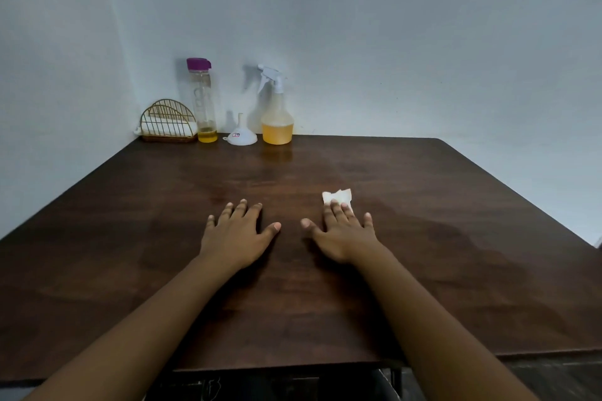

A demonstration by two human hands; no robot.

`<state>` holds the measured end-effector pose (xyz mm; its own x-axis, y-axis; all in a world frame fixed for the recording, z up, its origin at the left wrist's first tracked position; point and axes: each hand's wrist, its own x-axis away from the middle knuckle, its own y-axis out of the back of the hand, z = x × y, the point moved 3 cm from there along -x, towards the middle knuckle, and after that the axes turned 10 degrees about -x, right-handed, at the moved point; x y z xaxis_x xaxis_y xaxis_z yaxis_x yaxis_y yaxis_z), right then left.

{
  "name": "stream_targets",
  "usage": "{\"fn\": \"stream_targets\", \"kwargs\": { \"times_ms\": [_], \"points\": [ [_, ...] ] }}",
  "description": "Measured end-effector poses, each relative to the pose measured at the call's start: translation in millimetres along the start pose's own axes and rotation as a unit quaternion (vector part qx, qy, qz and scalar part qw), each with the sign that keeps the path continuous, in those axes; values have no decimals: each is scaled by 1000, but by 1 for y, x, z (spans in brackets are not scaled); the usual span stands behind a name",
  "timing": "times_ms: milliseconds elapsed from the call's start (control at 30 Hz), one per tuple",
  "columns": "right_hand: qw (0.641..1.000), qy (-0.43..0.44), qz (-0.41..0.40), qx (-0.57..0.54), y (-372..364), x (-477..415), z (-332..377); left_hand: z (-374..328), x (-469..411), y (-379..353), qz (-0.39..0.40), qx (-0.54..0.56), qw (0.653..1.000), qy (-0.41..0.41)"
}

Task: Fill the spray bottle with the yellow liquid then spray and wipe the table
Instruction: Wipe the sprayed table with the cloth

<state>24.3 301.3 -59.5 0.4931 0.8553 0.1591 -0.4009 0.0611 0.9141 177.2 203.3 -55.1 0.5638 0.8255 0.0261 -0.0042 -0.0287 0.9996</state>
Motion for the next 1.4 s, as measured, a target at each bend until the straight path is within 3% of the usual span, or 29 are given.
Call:
{"fn": "stream_targets", "kwargs": {
  "times_ms": [67, 200, 300, 367, 533, 600, 767, 867, 933, 1067, 1133, 1300, 1400],
  "points": [
    [1000, -8, 3, -5, 9, -9, -19, -2, -9, 2, 11, 1, 1000, 0],
    [989, -136, -51, 14, 47, -19, -101, -4, -26, 5, 28, 0, 1000, -1],
    [980, -192, -47, -5, 61, -31, -118, -6, -35, 7, 35, -6, 999, -3],
    [984, -174, -49, 0, 54, -48, -99, -8, -41, 8, 47, -12, 999, -3],
    [1000, -18, -10, 6, 17, -74, -10, -11, -54, 8, 58, -10, 998, 1],
    [1000, -6, -1, -3, 17, -77, -11, -12, -59, 9, 61, -7, 998, 0],
    [988, -141, -66, 4, 60, -83, -103, -11, -70, 10, 57, -9, 998, -9],
    [976, -205, -67, -8, 71, -92, -115, -10, -77, 10, 67, -17, 998, -17],
    [982, -176, -61, -1, 61, -110, -85, -10, -82, 11, 78, -17, 997, -16],
    [1000, -20, -14, 12, 24, -134, 7, -10, -93, 13, 97, -8, 995, -15],
    [1000, 7, 1, 12, 19, -142, 15, -9, -97, 13, 105, -6, 994, -18],
    [991, -121, -54, 7, 59, -155, -67, -8, -99, 12, 118, -9, 992, -31],
    [980, -185, -67, 1, 67, -159, -78, -8, -100, 11, 113, -20, 993, -35]
  ]
}}
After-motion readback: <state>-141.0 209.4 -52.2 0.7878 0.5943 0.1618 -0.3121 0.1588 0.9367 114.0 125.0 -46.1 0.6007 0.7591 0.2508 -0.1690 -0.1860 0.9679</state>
